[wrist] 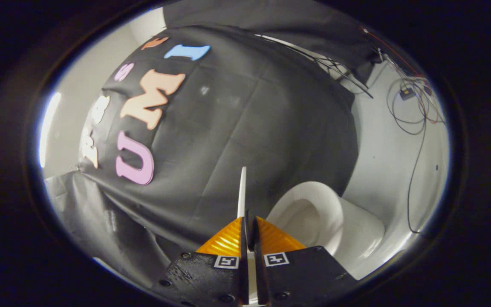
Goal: Open the toilet lid.
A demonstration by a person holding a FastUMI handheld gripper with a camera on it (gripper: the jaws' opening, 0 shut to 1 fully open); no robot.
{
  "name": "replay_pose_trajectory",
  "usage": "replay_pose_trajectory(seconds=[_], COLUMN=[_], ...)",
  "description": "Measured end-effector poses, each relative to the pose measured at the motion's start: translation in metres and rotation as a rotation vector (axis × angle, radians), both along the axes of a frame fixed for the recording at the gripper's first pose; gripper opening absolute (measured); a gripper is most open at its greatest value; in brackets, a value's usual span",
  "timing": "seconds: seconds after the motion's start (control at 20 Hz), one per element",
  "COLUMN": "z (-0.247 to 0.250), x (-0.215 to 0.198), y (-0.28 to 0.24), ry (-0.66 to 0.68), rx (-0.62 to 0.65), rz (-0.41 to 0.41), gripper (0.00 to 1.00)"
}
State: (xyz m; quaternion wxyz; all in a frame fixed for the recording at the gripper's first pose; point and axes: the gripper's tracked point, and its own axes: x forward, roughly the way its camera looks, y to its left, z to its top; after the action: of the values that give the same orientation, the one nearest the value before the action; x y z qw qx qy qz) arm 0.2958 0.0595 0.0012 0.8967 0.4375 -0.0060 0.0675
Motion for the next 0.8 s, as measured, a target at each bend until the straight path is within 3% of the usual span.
replay_pose_trajectory(seconds=[0.45, 0.8], z=[0.075, 0.103], x=[-0.010, -0.019], y=[0.087, 0.148], ry=[-0.057, -0.074], rx=[-0.300, -0.480], rz=[0.042, 0.062], gripper=[0.08, 0.13])
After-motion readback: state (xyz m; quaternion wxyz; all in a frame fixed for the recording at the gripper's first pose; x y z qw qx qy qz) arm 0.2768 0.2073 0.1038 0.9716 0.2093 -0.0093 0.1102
